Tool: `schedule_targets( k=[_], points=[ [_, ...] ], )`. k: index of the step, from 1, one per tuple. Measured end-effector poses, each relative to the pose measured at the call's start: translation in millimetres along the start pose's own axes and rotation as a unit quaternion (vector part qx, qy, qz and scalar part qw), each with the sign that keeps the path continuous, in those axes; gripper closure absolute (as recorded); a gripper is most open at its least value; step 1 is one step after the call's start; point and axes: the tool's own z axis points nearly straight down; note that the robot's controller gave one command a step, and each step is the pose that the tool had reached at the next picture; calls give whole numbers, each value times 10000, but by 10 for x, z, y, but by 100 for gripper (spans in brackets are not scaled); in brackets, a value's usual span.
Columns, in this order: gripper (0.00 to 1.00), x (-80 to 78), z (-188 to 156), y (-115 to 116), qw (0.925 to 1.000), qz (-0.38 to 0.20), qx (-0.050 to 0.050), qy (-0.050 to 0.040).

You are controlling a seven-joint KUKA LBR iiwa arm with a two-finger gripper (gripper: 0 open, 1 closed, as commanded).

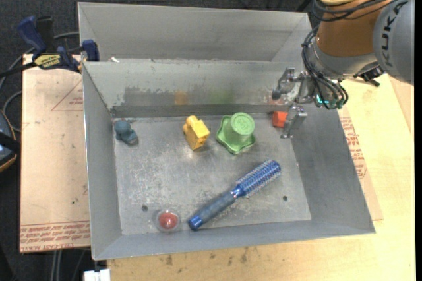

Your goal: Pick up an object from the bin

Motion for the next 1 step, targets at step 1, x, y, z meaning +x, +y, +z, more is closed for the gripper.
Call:
schedule_targets(
  k=[1],
  points=[
    [0,307,598,221,9999,117,-8,7]
  ],
)
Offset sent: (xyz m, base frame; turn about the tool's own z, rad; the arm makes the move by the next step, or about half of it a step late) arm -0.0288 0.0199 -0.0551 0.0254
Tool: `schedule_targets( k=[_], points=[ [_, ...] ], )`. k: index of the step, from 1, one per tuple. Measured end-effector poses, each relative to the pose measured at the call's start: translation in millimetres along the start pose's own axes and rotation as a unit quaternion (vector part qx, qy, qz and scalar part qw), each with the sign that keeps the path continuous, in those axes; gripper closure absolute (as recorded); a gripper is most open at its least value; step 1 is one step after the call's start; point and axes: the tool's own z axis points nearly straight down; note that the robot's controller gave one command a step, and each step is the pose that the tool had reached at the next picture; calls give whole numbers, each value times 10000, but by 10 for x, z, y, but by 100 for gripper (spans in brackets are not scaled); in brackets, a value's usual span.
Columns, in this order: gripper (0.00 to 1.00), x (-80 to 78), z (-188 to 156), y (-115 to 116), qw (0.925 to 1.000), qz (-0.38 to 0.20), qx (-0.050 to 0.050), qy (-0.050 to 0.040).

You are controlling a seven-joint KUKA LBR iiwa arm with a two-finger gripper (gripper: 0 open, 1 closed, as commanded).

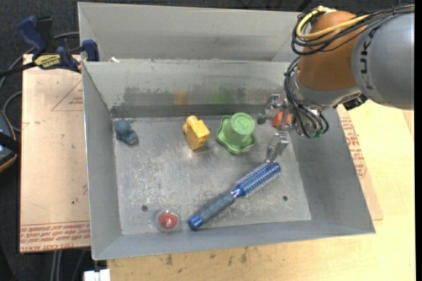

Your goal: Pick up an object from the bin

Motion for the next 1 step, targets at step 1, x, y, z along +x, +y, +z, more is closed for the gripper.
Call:
schedule_targets(
  k=[1],
  points=[
    [0,859,542,442,9999,5,19,-148]
  ],
)
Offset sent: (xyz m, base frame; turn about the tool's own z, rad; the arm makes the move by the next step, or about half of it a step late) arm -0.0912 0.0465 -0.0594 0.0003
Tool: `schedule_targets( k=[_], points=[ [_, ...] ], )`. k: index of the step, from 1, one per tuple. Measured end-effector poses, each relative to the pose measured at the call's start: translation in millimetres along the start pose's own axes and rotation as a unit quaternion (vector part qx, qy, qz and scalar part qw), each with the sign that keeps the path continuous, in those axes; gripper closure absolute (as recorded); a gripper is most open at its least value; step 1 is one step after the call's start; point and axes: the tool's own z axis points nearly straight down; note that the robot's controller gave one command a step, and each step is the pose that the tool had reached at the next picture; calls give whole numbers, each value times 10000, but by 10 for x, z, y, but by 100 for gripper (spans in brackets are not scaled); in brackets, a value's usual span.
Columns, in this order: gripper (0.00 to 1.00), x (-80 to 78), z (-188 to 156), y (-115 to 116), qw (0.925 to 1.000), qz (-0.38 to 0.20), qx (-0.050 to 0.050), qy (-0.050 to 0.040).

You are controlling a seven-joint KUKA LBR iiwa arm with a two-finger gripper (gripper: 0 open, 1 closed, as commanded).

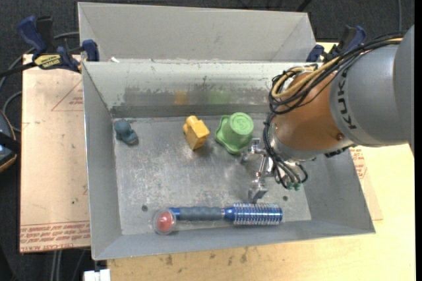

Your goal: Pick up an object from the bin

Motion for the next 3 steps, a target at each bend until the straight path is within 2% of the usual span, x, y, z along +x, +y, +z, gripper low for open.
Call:
schedule_targets(
  k=[1,2,3],
  points=[
    [0,408,-580,182,9942,-1072,-14,-23],
    [0,347,-39,163,9947,-1009,2,-212],
    [0,439,-725,589,9893,-1456,-30,34]
  ],
)
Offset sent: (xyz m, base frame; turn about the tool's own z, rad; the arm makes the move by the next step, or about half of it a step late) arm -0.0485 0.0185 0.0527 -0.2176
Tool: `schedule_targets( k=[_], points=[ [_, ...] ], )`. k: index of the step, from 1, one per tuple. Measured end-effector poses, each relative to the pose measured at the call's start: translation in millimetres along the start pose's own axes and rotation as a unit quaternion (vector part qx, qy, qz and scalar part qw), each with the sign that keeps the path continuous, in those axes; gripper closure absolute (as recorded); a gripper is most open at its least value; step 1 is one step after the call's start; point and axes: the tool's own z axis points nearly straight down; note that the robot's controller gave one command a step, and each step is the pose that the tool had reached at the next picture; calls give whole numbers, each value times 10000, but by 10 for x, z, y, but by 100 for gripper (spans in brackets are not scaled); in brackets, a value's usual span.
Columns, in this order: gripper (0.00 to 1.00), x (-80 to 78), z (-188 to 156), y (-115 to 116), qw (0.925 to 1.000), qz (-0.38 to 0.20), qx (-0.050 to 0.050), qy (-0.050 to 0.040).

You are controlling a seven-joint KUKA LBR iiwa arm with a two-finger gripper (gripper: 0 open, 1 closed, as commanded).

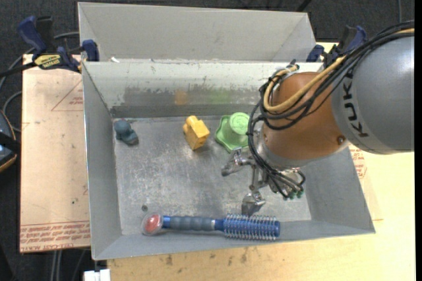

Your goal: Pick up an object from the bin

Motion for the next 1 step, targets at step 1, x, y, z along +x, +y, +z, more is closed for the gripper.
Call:
schedule_targets(
  k=[1],
  points=[
    [0,-46,730,75,9999,129,25,-102]
  ],
)
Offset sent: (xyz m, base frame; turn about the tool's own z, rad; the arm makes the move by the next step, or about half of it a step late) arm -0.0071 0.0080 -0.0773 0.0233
